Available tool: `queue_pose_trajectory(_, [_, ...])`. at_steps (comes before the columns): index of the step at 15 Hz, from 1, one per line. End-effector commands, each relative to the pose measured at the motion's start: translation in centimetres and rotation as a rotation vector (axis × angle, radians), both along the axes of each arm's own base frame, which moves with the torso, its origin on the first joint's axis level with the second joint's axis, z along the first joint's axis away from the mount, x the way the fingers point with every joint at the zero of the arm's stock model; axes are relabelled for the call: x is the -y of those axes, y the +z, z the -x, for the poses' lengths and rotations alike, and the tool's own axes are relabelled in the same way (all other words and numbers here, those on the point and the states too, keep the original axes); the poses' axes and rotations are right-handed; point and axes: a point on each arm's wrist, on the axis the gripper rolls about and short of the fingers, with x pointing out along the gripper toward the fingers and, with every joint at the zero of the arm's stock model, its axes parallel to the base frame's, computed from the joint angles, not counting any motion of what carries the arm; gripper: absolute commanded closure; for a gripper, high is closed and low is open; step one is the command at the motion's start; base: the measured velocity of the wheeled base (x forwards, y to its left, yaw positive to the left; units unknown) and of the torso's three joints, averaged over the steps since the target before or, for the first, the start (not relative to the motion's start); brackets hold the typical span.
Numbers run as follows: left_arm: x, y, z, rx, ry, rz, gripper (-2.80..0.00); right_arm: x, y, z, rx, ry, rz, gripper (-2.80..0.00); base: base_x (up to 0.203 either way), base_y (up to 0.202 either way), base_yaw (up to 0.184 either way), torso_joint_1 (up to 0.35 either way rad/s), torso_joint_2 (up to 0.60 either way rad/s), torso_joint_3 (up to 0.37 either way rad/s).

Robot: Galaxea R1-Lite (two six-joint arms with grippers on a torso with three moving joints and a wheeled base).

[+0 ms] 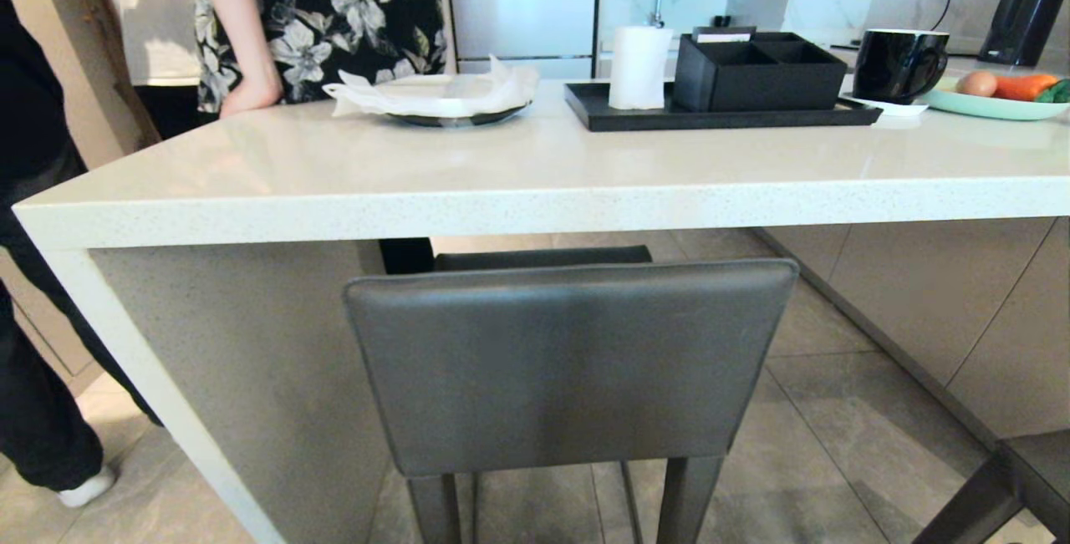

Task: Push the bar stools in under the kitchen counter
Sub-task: Pull the gray chair out from under the dining table

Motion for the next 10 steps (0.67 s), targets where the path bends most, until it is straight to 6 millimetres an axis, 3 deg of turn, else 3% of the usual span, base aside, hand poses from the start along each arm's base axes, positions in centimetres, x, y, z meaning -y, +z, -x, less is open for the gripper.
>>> queue_pose_trajectory(1, [0.0,0.0,0.0,-0.002,0.0,0.0,-2.8,0.0,0.0,0.0,0.0,0.001,-0.001,-2.8,0.0,0.0,0.0,0.0,0.0,0.0])
queue_pose_trajectory(6, [0.1,0.7,0.2,0.023,-0.021,-0.041,-2.8,-0.1,0.5,0.1,-0.004,0.028,0.045,-2.8,0.0,0.0,0.0,0.0,0.0,0.0])
queue_pose_trajectory(8, [0.2,4.0,0.5,0.058,-0.101,0.007,-2.8,-0.1,3.0,-0.3,-0.027,0.061,0.025,-2.8,0.0,0.0,0.0,0.0,0.0,0.0])
queue_pose_trajectory(10, [0.4,6.7,-1.2,-0.022,-0.189,0.044,-2.8,-0.2,5.4,-1.6,-0.073,0.124,0.005,-2.8,0.0,0.0,0.0,0.0,0.0,0.0])
